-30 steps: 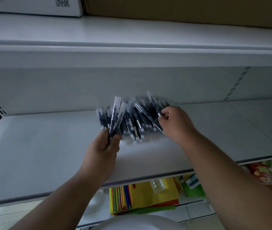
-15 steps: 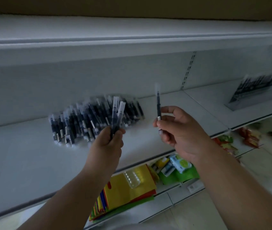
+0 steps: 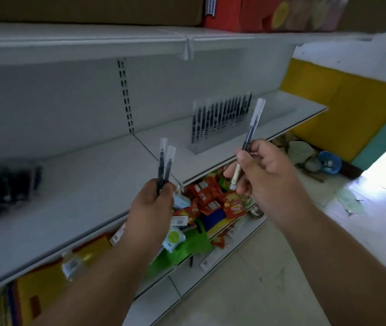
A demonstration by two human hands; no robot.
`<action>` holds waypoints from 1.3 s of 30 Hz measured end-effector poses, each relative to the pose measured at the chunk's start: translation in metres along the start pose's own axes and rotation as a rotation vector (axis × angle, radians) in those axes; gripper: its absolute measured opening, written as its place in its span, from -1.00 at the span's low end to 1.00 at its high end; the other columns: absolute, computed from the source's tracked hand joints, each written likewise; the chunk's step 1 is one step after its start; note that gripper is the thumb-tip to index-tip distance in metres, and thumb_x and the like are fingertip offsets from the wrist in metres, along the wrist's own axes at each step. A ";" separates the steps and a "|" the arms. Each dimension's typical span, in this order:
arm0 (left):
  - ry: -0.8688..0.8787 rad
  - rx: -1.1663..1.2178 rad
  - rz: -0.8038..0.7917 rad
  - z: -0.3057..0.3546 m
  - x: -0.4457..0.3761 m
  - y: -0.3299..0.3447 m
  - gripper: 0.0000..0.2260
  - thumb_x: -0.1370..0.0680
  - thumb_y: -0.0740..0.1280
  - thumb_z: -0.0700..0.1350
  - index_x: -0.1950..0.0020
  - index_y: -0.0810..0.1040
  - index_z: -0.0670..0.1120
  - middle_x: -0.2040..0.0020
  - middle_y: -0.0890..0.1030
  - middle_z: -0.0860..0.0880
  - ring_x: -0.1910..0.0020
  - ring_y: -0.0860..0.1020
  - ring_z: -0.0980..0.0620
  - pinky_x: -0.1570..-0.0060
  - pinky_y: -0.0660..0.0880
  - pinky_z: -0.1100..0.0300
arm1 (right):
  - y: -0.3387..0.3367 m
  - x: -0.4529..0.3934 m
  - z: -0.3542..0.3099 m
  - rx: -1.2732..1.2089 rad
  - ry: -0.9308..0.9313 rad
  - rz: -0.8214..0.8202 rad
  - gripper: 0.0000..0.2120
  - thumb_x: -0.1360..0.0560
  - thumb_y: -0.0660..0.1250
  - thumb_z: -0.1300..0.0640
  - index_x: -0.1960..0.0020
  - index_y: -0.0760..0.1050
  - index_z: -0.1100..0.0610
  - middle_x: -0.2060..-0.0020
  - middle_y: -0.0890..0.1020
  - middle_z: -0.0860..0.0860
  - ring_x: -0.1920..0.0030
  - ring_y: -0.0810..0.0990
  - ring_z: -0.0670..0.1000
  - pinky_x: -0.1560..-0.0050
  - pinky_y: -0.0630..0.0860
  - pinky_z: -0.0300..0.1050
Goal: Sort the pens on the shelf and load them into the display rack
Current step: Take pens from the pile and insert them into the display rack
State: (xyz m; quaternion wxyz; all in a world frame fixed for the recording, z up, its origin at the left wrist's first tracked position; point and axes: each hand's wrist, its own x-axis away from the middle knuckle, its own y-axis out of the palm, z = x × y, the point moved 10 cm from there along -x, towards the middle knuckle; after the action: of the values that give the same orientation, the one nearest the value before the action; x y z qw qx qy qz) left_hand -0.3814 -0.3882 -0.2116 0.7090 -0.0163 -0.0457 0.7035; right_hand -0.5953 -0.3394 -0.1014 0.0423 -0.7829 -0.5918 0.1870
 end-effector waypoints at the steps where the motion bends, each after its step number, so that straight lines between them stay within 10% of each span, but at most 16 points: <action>1: -0.002 -0.001 -0.014 0.002 -0.003 0.017 -0.79 -0.65 0.20 0.01 0.15 0.54 0.07 0.40 0.41 0.00 0.45 0.33 0.00 0.35 0.30 0.06 | -0.017 -0.005 0.005 0.025 -0.003 0.019 -0.86 -0.65 0.20 0.10 0.02 0.48 0.13 0.21 0.69 0.03 0.40 0.54 0.03 0.34 0.50 -0.09; 15: 0.117 -0.183 -0.132 0.048 -0.100 0.160 -0.79 -0.64 0.20 0.01 0.13 0.49 -0.03 0.41 0.40 0.04 0.49 0.34 0.13 0.42 0.34 0.17 | -0.103 -0.127 0.070 0.156 0.077 0.077 -0.88 -0.63 0.23 0.10 0.03 0.53 0.07 0.23 0.67 -0.03 0.39 0.57 -0.09 0.36 0.48 -0.27; 23: 0.175 -0.269 -0.069 0.052 -0.144 0.197 -0.73 -0.62 0.19 0.03 0.18 0.41 -0.12 0.36 0.38 -0.05 0.43 0.32 0.10 0.33 0.34 0.09 | -0.144 -0.214 0.103 0.287 -0.043 0.140 -0.92 -0.56 0.36 0.09 0.10 0.56 0.07 0.31 0.63 0.04 0.25 0.63 0.11 0.17 0.59 0.10; 28: 0.181 -0.235 0.035 0.053 -0.164 0.232 -0.70 -0.62 0.17 0.04 0.20 0.34 -0.14 0.40 0.29 -0.01 0.47 0.25 0.10 0.38 0.26 0.08 | -0.168 -0.296 0.117 0.317 -0.197 0.107 -0.92 -0.55 0.37 0.12 0.09 0.54 0.11 0.28 0.63 -0.13 0.25 0.57 -0.25 0.30 0.39 -0.42; 39: 0.056 -0.066 0.382 0.030 -0.160 0.270 -0.81 -0.59 0.21 0.09 0.16 0.50 0.07 0.45 0.34 0.09 0.44 0.29 0.03 0.34 0.25 -0.01 | -0.149 -0.388 0.145 0.404 -0.348 -0.207 -0.88 -0.57 0.33 0.06 0.13 0.48 0.05 0.27 0.56 -0.18 0.30 0.48 -0.32 0.35 0.30 -0.57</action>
State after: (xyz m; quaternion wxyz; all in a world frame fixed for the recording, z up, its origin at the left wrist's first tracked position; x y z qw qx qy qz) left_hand -0.6543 -0.5464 -0.2121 0.5627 -0.0674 -0.0449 0.8227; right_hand -0.8695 -0.6840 -0.0985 0.1140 -0.6501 -0.6178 0.4275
